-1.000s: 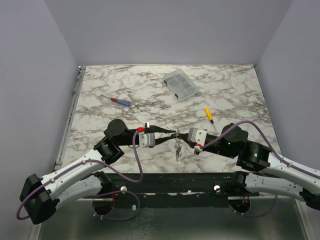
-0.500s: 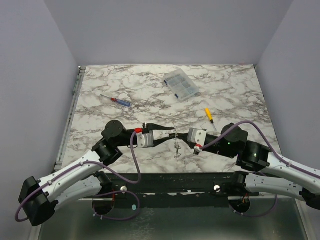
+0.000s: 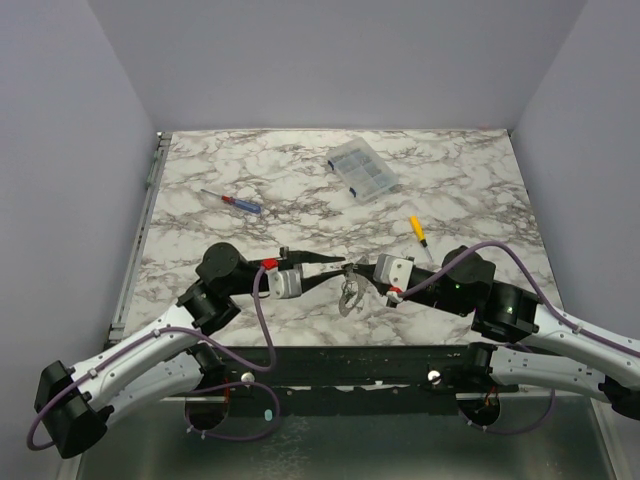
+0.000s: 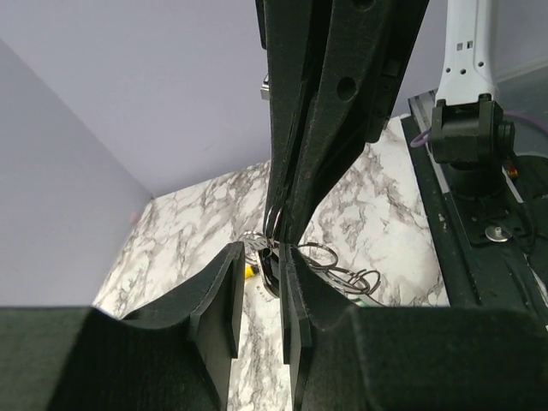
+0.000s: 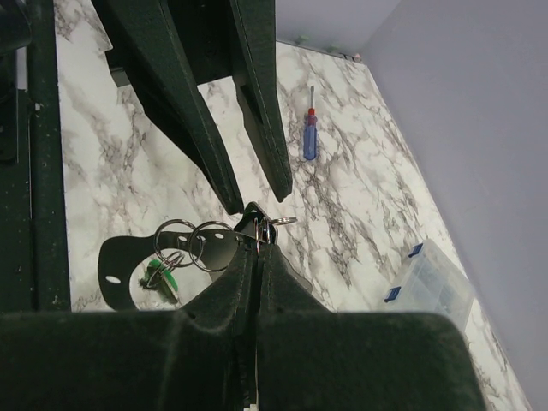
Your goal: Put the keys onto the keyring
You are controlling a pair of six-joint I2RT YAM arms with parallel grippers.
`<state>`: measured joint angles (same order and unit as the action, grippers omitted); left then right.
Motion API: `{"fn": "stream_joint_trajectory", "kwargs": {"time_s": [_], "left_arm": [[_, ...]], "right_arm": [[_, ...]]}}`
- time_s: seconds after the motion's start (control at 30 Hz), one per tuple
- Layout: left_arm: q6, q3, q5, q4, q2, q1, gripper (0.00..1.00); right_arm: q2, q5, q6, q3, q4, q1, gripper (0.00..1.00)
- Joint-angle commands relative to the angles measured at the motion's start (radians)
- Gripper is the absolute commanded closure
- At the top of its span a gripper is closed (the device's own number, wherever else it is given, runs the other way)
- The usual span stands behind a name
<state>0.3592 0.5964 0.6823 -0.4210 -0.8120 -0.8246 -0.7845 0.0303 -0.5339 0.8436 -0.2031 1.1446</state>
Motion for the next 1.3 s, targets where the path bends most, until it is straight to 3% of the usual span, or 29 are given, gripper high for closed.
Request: {"fn": "stream_joint_trajectory", "kwargs": {"time_s": [0.0,0.47,0.77,0.87,0.97,1.1,1.2,1.27], "left_arm": [[-0.003,0.027,0.036,0.008,-0.023,0.006,0.72],[-0.065,0.019,0.035,-0.081,-0.072,0.005,0.73],[-0.071,0.022,0.062,-0.082,-0.084,0.004,0.81],[-0.075,0.023,0.075,-0.083,-0.091,0.005,0.8],[-0.076,0.023,0.088,-0.082,-0.093,0.004,0.72],[-0.075,0.022,0.094,-0.084,-0.091,0.002,0.72],[-0.074,0.022,0.105,-0.084,-0.095,0.003,0.73],[-0.074,0.023,0.112,-0.084,-0.098,0.004,0.81]], "right_arm": [[0.0,-0.021,-0.014,-0.006,0.053,0.004,0.99],[-0.005,-0.008,-0.011,-0.014,0.06,0.005,0.99],[-0.012,-0.007,-0.014,-0.012,0.068,0.005,0.99],[-0.017,-0.007,-0.017,-0.012,0.07,0.005,0.99],[-0.024,-0.008,-0.021,-0.01,0.07,0.004,0.99],[-0.027,-0.007,-0.021,-0.01,0.07,0.005,0.99],[-0.026,-0.004,-0.021,-0.01,0.074,0.005,0.99],[-0.029,0.003,-0.019,-0.007,0.076,0.005,0.99]]}}
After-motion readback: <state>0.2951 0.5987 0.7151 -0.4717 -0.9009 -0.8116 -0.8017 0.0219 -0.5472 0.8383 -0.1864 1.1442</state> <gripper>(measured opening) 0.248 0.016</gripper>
